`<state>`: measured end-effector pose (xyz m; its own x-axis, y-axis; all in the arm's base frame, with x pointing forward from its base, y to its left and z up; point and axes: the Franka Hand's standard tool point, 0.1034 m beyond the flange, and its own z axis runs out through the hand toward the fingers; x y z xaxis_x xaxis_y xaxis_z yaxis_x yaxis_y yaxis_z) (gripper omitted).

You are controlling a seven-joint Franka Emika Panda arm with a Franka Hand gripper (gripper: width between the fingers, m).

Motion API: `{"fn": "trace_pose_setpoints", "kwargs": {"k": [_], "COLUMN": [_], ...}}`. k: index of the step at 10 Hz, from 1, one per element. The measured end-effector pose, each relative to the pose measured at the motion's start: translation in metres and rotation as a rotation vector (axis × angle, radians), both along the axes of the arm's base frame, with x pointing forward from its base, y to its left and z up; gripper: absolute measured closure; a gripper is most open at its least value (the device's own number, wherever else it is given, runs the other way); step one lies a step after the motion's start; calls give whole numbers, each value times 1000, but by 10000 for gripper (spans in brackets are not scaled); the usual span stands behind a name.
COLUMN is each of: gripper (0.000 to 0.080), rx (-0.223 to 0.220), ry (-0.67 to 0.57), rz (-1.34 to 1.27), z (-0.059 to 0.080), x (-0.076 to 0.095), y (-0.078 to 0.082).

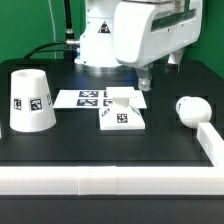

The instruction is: Assemble lamp

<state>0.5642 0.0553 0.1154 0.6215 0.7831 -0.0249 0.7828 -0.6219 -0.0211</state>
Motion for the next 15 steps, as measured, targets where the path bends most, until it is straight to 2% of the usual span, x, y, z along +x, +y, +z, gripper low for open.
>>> {"fn": "trace_pose_setpoints", "kwargs": {"k": [6, 8, 11, 15], "gripper": [100, 100, 100, 100], "rx": [0, -5, -6, -11], "ry": [4, 28, 28, 34], "rz": [7, 26, 0, -122], "z": [-1, -4, -16, -18], "x": [-3, -31, -69, -70], "y": [-3, -26, -50, -49]}}
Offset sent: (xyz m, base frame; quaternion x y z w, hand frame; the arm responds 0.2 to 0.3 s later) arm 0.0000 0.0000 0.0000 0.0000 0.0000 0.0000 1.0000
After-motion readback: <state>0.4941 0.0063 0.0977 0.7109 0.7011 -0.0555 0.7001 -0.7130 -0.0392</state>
